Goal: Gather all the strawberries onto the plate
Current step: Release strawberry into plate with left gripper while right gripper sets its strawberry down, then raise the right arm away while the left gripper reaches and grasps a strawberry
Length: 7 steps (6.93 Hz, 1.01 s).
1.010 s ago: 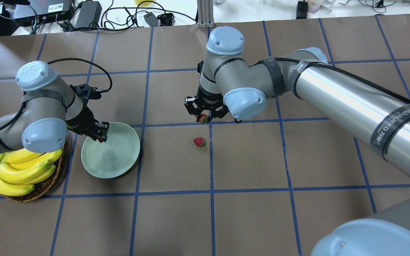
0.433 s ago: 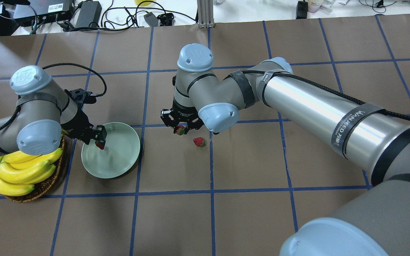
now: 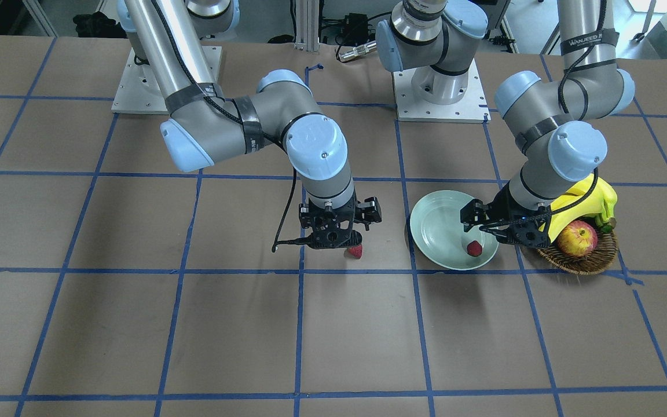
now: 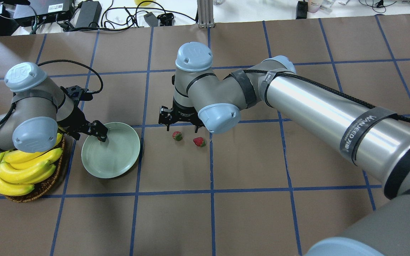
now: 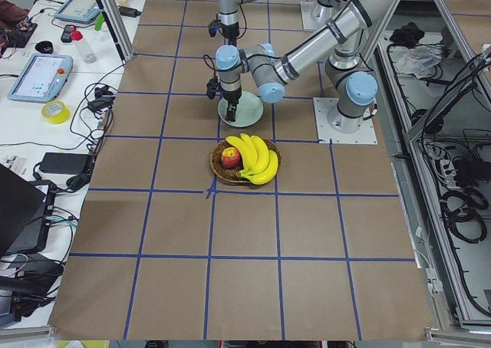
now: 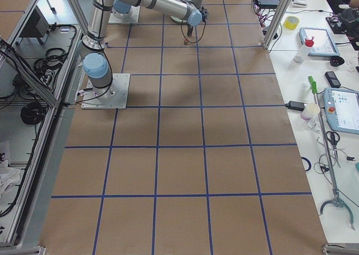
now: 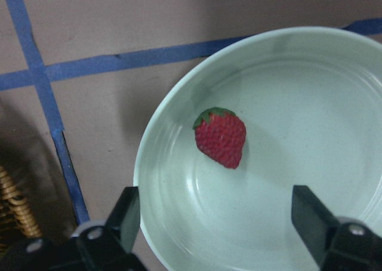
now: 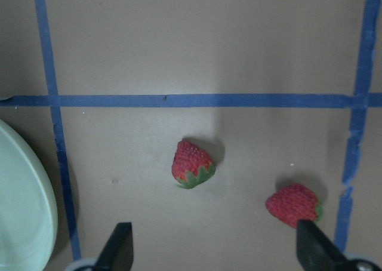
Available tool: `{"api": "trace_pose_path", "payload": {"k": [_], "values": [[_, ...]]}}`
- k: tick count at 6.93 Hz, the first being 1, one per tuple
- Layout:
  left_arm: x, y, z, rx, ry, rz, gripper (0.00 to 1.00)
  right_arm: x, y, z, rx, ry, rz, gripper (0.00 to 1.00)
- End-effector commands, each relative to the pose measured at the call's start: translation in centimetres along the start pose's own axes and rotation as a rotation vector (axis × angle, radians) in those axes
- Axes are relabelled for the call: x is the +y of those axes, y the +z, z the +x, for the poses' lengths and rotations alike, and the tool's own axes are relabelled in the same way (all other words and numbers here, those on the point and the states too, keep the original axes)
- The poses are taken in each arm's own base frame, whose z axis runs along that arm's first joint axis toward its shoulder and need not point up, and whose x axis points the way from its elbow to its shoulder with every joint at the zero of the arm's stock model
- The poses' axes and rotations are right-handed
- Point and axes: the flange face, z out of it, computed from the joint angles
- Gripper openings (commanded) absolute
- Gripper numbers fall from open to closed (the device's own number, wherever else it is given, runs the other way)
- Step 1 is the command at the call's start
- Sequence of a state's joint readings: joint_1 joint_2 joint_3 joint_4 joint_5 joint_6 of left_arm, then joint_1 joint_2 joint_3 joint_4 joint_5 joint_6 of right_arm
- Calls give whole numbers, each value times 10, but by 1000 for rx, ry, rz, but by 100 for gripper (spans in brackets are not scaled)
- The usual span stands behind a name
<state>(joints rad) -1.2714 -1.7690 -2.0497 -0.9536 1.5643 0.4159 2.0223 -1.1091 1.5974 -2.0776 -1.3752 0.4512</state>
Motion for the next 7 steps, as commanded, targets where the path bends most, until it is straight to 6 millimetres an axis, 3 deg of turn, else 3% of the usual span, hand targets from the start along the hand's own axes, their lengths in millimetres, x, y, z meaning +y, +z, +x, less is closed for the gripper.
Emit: {"api": "trace_pose_path", "payload": {"k": [1, 3, 5, 6, 7], "values": [[-8, -27, 12, 13, -23, 0, 100, 23, -100, 25, 151, -47, 81, 100], [-22, -26, 70, 24, -52, 14, 100, 23, -170, 71, 187, -49, 118, 100], [-44, -32, 136, 85, -163, 51, 100, 38, -233, 114, 195, -84, 127, 100], [-51, -18, 158, 88, -221, 66, 100, 42, -258, 142, 199, -74, 142, 100], [-54, 0, 190, 89, -243, 72, 100, 41, -271, 164, 205, -89, 138, 100]]}}
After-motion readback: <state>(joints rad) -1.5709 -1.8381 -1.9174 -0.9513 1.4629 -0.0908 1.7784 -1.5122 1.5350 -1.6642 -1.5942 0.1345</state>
